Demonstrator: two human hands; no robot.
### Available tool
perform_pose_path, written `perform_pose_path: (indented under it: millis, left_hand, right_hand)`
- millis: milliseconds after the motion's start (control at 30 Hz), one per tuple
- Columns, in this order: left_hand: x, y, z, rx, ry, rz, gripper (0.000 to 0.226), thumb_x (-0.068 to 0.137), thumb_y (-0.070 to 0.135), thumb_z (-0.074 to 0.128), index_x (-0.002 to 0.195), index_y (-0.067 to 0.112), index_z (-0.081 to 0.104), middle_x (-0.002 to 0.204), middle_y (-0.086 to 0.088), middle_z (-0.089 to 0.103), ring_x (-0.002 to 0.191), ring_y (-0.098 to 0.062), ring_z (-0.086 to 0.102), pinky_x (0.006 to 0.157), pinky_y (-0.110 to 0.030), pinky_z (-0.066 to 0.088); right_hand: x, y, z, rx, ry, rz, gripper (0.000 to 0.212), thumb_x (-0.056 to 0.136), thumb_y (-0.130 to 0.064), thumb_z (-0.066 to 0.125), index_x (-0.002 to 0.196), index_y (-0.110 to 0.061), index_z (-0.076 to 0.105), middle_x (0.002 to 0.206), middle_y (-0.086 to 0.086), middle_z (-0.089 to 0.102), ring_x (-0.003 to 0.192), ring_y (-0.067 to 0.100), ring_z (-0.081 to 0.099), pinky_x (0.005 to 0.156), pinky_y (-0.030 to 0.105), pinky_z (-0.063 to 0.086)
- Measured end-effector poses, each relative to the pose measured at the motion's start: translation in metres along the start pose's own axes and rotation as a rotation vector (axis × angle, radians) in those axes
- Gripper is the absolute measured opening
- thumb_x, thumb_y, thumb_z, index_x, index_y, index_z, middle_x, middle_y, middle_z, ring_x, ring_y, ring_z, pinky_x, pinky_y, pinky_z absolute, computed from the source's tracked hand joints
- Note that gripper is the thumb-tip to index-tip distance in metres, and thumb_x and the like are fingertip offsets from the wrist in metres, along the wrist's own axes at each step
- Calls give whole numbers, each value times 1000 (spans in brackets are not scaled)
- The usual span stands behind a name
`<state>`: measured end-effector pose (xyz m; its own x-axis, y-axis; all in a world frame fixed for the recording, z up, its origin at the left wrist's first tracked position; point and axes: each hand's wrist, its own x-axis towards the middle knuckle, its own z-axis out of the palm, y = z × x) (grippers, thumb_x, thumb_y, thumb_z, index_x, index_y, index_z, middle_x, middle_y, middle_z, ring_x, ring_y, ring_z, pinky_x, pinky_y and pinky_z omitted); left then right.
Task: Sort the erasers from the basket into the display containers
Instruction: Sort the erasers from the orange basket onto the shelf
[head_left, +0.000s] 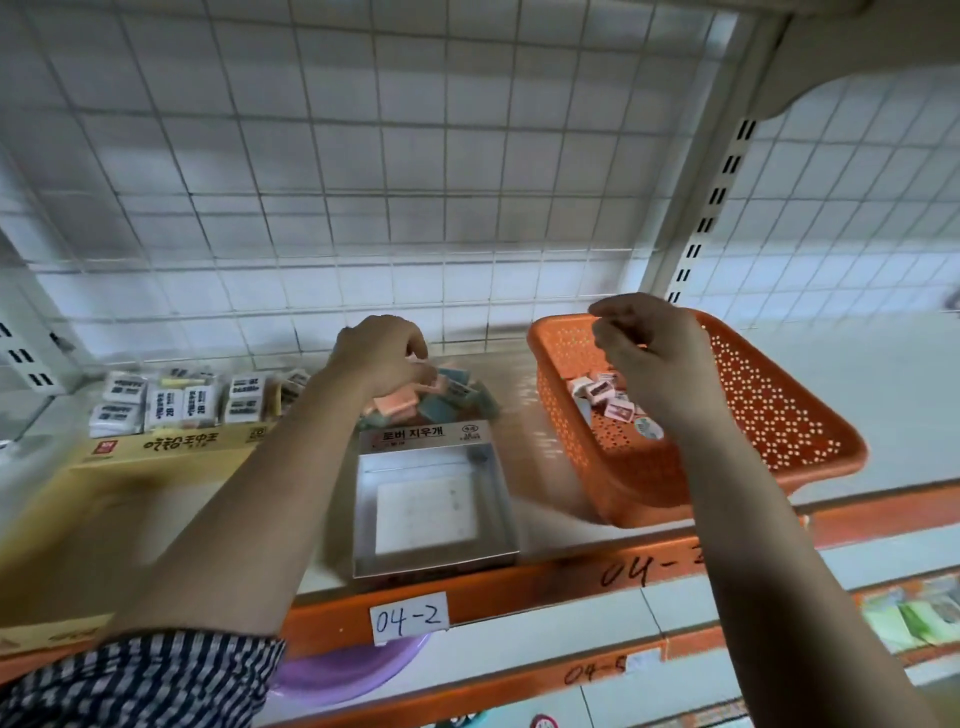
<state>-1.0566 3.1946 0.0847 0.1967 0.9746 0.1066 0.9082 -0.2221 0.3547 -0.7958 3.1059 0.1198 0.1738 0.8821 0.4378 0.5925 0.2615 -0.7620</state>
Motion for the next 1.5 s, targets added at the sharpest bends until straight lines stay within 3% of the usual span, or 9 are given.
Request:
perform_pose_path:
  millis: [100, 233, 333, 433, 567, 833, 1033, 1300, 1500]
  left_hand:
    - [1, 21, 0, -96, 153, 97, 18, 88, 37, 67, 96, 21, 70, 101, 3, 67, 94, -20, 61, 88, -41, 48]
    - [-1, 67, 9, -208, 280, 233, 13, 92, 30, 60, 90, 22, 70, 92, 6, 67, 84, -16, 61, 80, -39, 50]
    - [-5, 96, 20, -257, 327, 291, 12, 92, 29, 60, 90, 22, 70, 91, 7, 68, 82, -13, 62, 78, -36, 50]
    - [-8, 114, 31, -278, 364, 319, 12, 92, 29, 61, 91, 22, 69, 91, 5, 69, 83, -13, 63, 79, -34, 50]
    - [-11, 125, 39, -296, 382, 306, 11, 92, 28, 61, 92, 20, 70, 92, 5, 69, 83, -12, 63, 79, -33, 51]
    - [-5, 143, 43, -321, 327, 334, 9, 90, 21, 65, 92, 17, 72, 92, 3, 71, 86, -15, 64, 80, -31, 50]
    - [23, 166, 47, -102, 28, 426, 13, 88, 21, 66, 99, 20, 73, 99, 5, 71, 85, -7, 59, 77, -27, 46]
    - [58, 193, 68, 244, -256, 469, 23, 84, 25, 67, 107, 25, 65, 100, 3, 63, 92, -20, 60, 78, -39, 52]
    - [62, 195, 80, 302, -298, 440, 29, 78, 19, 73, 105, 24, 64, 95, 0, 62, 86, -20, 59, 71, -34, 51]
  right_hand:
    - [20, 13, -31, -64, 7, 16, 15, 90, -15, 63, 99, -23, 71, 80, -7, 68, 72, 14, 64, 67, 22, 51]
    - [47, 34, -53, -317, -130, -26, 14, 89, -11, 64, 99, -15, 73, 89, -3, 69, 80, 10, 63, 69, 1, 43]
    - [60, 52, -54, -508, -370, -62, 13, 87, -13, 68, 98, -16, 74, 96, -2, 70, 86, 13, 66, 79, 18, 50]
    - [63, 68, -43, -737, -628, -132, 17, 85, -18, 71, 101, -16, 75, 100, -3, 70, 87, 7, 59, 68, 12, 37]
    - [64, 83, -26, -839, -787, -118, 27, 81, -30, 75, 103, -16, 75, 102, 3, 72, 93, 18, 64, 77, 24, 46]
    - [65, 84, -23, -839, -733, -158, 30, 79, -34, 76, 97, -11, 72, 96, 5, 70, 91, 21, 63, 74, 27, 46]
    - [55, 76, -76, -523, -521, -25, 27, 65, -28, 88, 70, -17, 64, 71, -7, 62, 68, 11, 58, 55, 19, 40]
    - [15, 91, -106, -282, -301, 54, 28, 68, -21, 87, 75, -7, 64, 65, -10, 59, 61, -12, 55, 51, 8, 37]
    - [13, 101, -106, -209, -195, 71, 26, 69, -28, 86, 73, -17, 63, 71, 3, 65, 69, 15, 62, 59, 26, 44]
